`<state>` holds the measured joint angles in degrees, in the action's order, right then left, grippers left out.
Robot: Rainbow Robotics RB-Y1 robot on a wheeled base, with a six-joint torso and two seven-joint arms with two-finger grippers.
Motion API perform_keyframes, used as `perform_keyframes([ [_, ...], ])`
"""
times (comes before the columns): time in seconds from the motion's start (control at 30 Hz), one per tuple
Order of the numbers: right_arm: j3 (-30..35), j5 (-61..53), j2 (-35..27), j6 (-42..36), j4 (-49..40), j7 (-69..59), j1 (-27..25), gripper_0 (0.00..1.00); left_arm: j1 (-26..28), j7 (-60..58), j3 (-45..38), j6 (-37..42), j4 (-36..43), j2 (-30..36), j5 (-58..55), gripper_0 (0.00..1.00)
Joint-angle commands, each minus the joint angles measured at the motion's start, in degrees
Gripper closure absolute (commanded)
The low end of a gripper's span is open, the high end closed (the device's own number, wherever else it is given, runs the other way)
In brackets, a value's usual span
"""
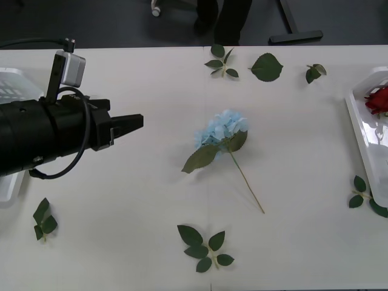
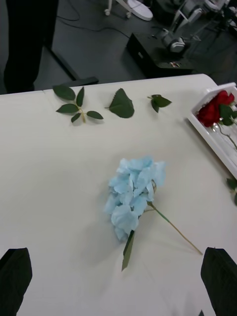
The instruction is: Place the red flowers into the right box and the blue flowers into the left box. If a person shows an open palm, hand one flower to the person first, then continue sorting.
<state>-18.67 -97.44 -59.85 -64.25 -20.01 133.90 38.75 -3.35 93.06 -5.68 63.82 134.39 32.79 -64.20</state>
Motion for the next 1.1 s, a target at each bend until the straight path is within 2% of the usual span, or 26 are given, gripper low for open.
perform_keyframes([
  [0.03,1.0,2.0,0.7,3.3,0.3,-0.1,0.1,1.0,5.9,18.6,-5.6,-0.4,-3.0,1.2,-13.8,0.0],
  [0.1,1.0,1.9,0.7,3.9,0.3,0.0,0.1,0.68,7.7,29.7,-7.1,-0.5,-7.6,1.4,-22.9,0.0],
  [0.17,1.0,1.1,0.6,3.9,0.3,0.0,0.1,0.46,9.0,41.8,-7.4,-0.4,-12.4,2.5,-31.4,0.0],
  [0.2,1.0,0.8,0.6,3.8,0.3,0.2,0.1,0.37,9.5,47.2,-7.3,-0.5,-14.7,3.2,-34.9,0.0],
  [0.3,1.0,0.1,0.3,3.4,-0.5,1.1,0.1,0.27,10.8,57.6,-6.5,-0.5,-19.0,6.0,-42.9,0.0],
  [0.47,2.0,-1.1,-1.9,-2.0,-4.7,1.5,0.1,0.24,11.4,61.9,-4.5,-0.5,-21.4,12.1,-50.7,0.0],
  [0.67,4.3,0.0,-3.7,-8.9,-17.9,1.1,0.1,0.23,13.5,61.9,-0.2,-4.8,-21.7,19.4,-60.5,0.0],
  [0.9,2.7,2.4,-3.2,-10.5,-35.8,-6.0,0.0,0.23,13.5,61.9,3.0,-5.7,-22.5,20.6,-64.5,0.0],
  [1.0,-0.3,3.2,-3.3,-10.0,-43.8,-12.9,0.0,0.23,13.5,61.9,3.4,-5.6,-22.5,20.6,-65.7,0.0],
  [1.1,-3.8,5.2,-3.3,-8.4,-51.6,-19.5,0.1,0.18,13.4,61.9,4.1,-5.7,-22.6,20.6,-67.3,0.0],
])
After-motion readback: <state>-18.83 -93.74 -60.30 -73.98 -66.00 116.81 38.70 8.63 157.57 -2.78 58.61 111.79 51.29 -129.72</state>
